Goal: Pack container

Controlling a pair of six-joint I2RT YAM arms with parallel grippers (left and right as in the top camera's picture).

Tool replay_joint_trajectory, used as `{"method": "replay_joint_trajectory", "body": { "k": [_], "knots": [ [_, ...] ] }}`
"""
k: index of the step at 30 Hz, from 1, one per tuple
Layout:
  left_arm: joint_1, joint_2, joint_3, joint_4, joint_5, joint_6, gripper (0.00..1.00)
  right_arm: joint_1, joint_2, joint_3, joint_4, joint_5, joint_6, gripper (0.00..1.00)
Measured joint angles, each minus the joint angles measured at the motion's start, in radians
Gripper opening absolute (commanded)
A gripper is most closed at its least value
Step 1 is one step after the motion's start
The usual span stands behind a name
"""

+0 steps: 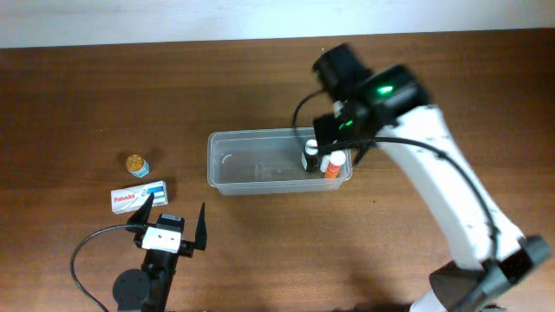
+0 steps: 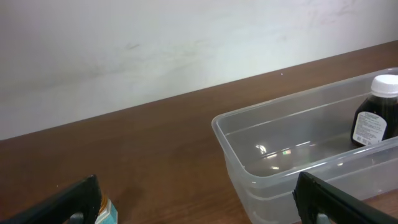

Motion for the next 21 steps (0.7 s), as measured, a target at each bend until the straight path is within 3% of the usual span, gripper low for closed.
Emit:
{"method": "replay_joint_trajectory", "body": {
  "k": [6, 12, 21],
  "knots": [
    [0.0, 0.0, 0.0, 0.0, 0.0, 0.0, 0.99, -0.246, -0.052, 0.201, -0.071, -0.003, 0.011, 0.98],
    [0.0, 0.0, 0.0, 0.0, 0.0, 0.0, 0.99, -0.51, -0.053, 0.218, -0.103, -0.003, 0.013, 0.98],
    [0.0, 0.0, -0.001, 0.047, 0.003, -0.026, 0.99, -0.699, -0.05, 0.218, -0.104, -0.003, 0.013, 0.98]
  ]
}}
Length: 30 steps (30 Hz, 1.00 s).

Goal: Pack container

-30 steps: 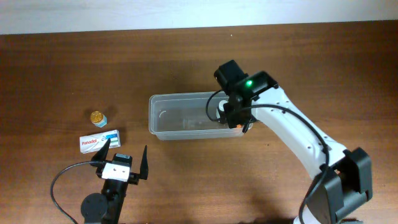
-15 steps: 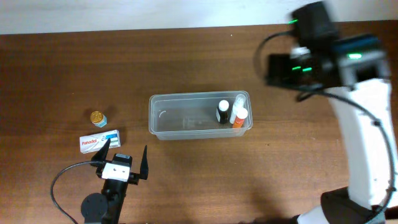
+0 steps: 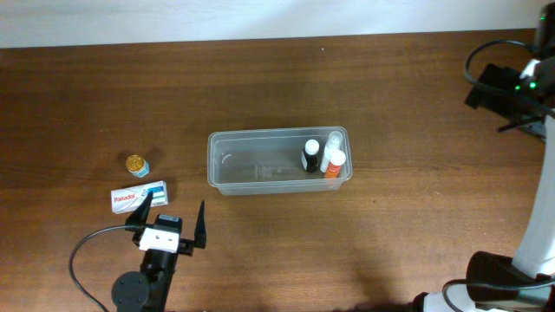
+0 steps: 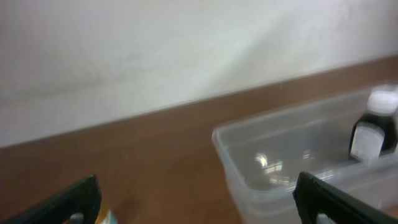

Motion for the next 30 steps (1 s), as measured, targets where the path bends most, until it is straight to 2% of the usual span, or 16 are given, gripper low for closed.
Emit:
{"method": "replay_joint_trajectory", "body": {
  "k": [2, 4, 8, 11, 15, 20, 24, 30],
  "knots": [
    [0.0, 0.0, 0.016, -0.012, 0.006, -0.057, 0.99, -0.018, 0.0, 0.0, 0.0, 0.0, 0.0, 0.98],
    [0.002, 0.008, 0.066, -0.1, 0.01, -0.107, 0.99, -0.027, 0.0, 0.0, -0.001, 0.0, 0.0, 0.98],
    [0.03, 0.158, 0.319, -0.39, -0.016, -0.148, 0.99, -0.028, 0.0, 0.0, -0.002, 0.0, 0.0, 0.98],
    [0.059, 0.315, 0.515, -0.529, -0.03, -0.146, 1.0, -0.028, 0.001, 0.0, -0.003, 0.0, 0.0, 0.98],
    [0.106, 0.7, 0.944, -0.915, -0.041, -0.145, 0.99, -0.028, 0.002, 0.0, -0.003, -0.001, 0.0, 0.98],
    [0.113, 1.11, 1.326, -1.224, -0.045, -0.134, 0.99, -0.028, 0.002, 0.0, -0.003, 0.0, 0.0, 0.98],
    [0.114, 1.335, 1.442, -1.297, -0.04, -0.134, 0.99, -0.028, 0.002, 0.0, -0.003, 0.0, 0.0, 0.98],
    [0.115, 1.558, 1.453, -1.303, -0.036, -0.14, 0.99, -0.028, 0.002, 0.0, -0.003, 0.0, 0.0, 0.98]
  ]
}}
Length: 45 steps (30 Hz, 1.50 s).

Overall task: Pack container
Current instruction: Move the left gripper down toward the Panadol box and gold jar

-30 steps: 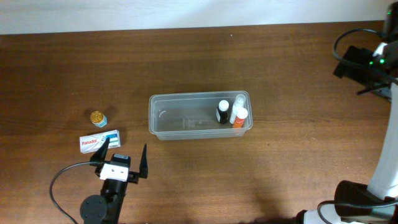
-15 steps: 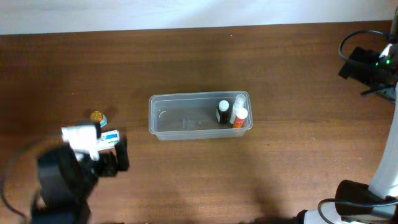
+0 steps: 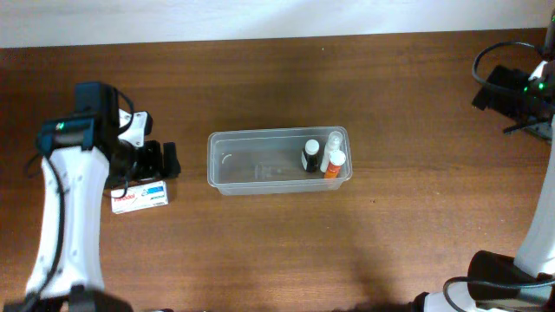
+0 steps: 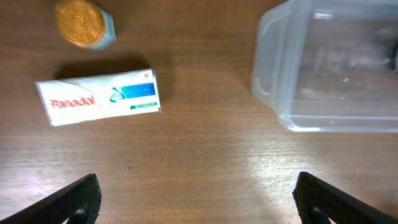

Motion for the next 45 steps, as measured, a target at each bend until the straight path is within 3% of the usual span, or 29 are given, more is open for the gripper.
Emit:
{"method": "replay_joint_trajectory", "body": {
  "k": [9, 19, 25, 33, 45],
  "knots": [
    [0.086, 0.105, -0.044, 0.092, 0.008, -0.192, 1.0, 0.0, 0.0, 0.0, 0.0, 0.0, 0.0, 0.98],
    [0.17, 0.105, -0.355, 0.357, 0.011, -0.735, 0.99, 0.0, 0.0, 0.0, 0.0, 0.0, 0.0, 0.98],
    [0.212, 0.105, -0.462, 0.472, -0.021, -0.993, 1.0, 0.0, 0.0, 0.0, 0.0, 0.0, 0.0, 0.98],
    [0.219, 0.104, -0.467, 0.578, -0.119, -1.093, 1.0, 0.0, 0.0, 0.0, 0.0, 0.0, 0.0, 0.98],
    [0.219, 0.104, -0.467, 0.627, -0.156, -1.114, 0.99, 0.0, 0.0, 0.0, 0.0, 0.0, 0.001, 0.98]
  ]
}}
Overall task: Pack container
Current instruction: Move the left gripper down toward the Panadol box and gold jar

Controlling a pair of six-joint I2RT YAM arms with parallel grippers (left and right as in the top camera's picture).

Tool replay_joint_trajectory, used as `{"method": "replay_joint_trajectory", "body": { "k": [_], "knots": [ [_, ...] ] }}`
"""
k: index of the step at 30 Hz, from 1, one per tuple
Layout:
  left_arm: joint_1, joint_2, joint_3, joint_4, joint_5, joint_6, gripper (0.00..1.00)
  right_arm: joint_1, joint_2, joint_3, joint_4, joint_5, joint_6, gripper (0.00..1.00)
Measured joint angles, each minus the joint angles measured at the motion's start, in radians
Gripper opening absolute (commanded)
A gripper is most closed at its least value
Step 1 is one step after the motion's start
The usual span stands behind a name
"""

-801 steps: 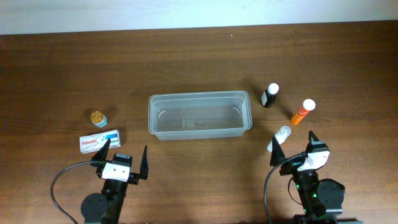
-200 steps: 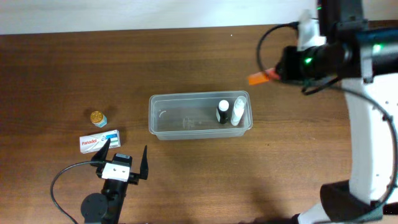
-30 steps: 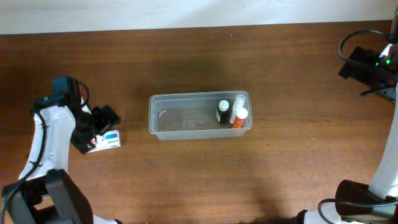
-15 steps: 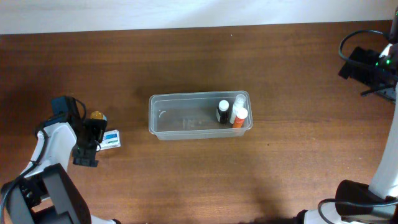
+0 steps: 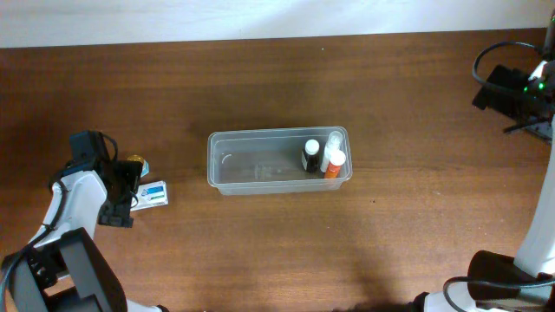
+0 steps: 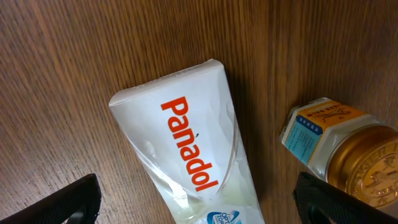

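A clear plastic container (image 5: 260, 165) stands mid-table. At its right end are a dark bottle (image 5: 310, 156), a white bottle (image 5: 333, 144) and an orange-capped one (image 5: 333, 164). Left of it lies a white Panadol box (image 6: 193, 168), also visible from overhead as the box (image 5: 154, 194). A gold-lidded jar (image 6: 342, 152) stands right beside the box. My left gripper (image 6: 199, 208) hangs low over the box, open, with one finger on each side of it. My right gripper (image 5: 503, 89) is raised at the far right edge, its jaws hidden.
Brown wooden table (image 5: 260, 251) with a white wall along its far edge. The jar sits close to my left gripper's right finger (image 6: 339, 202). The right arm's base (image 5: 494, 277) stands at the front right corner.
My left gripper was high above the table between the box and the container. Now it is turned and low over the Panadol box, still open. The right arm has not moved.
First my right gripper was at the container's right end by the bottles, with the left arm parked at the table front. Then the right arm stood at the far right, bottles left in the container. The left arm then hung above box and jar, and now straddles the box.
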Motion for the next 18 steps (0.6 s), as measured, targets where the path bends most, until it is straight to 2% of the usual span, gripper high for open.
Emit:
{"method": "replay_joint_trajectory", "body": {
  "k": [8, 18],
  "knots": [
    [0.0, 0.004, -0.006, 0.003, -0.003, 0.0, 0.99, 0.0, 0.0, 0.0, 0.0, 0.0, 0.0, 0.98],
    [0.0, 0.094, -0.002, 0.022, -0.007, 0.0, 0.99, 0.0, 0.0, 0.0, 0.0, 0.0, -0.001, 0.98]
  ]
}}
